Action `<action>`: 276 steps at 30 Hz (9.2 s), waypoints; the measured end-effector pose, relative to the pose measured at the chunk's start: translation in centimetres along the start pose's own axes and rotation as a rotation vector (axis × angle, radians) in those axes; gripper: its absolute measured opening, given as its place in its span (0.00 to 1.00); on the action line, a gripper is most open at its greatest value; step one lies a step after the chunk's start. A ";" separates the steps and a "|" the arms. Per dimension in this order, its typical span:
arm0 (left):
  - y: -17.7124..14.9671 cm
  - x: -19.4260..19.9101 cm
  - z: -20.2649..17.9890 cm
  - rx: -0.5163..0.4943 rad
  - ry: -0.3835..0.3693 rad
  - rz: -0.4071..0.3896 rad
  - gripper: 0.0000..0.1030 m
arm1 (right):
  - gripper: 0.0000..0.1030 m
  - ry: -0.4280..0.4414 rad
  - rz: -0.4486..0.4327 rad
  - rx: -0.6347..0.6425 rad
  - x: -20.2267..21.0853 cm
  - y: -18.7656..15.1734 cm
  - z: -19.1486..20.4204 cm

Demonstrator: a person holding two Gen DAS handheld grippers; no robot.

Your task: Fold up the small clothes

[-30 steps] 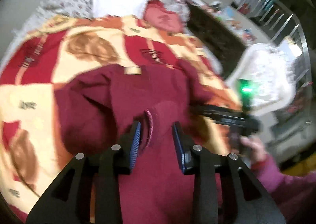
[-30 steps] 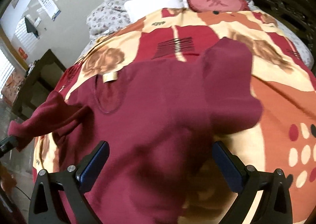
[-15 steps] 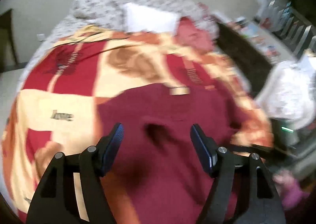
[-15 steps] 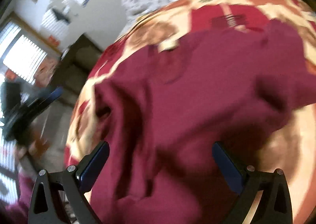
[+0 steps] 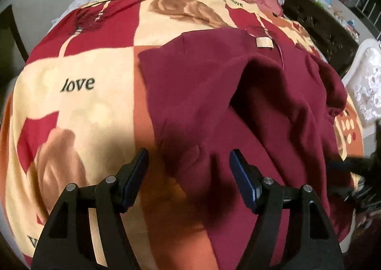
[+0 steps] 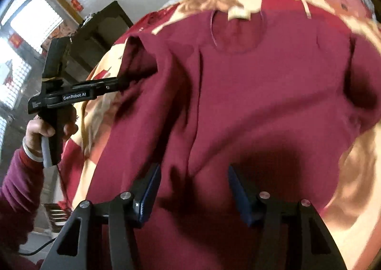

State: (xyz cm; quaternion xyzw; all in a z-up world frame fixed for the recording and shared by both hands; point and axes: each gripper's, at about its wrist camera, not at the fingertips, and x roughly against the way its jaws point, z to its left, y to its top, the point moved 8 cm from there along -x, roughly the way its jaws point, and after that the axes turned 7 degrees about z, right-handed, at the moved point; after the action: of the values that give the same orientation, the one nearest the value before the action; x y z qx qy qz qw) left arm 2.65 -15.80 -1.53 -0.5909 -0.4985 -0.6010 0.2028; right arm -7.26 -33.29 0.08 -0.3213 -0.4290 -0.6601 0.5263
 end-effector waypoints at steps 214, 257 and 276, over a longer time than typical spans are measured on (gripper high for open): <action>3.2 6.3 -0.2 0.298 -0.264 -0.246 0.69 | 0.45 0.163 -0.096 0.177 -0.2 13.9 2.5; 2.8 1.4 0.0 0.300 -0.167 -0.197 0.06 | 0.65 0.077 -0.339 -0.169 11.1 6.8 -10.6; 2.0 -0.4 -1.9 0.242 -0.075 -0.138 0.06 | 0.49 -0.241 -0.299 -0.124 10.8 6.6 -13.6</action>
State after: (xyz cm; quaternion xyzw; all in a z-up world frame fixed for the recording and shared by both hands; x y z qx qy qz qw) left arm 3.43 -18.35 -0.87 -0.5487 -0.6139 -0.5264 0.2120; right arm -3.10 -50.59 5.23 -0.3625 -0.4904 -0.7128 0.3464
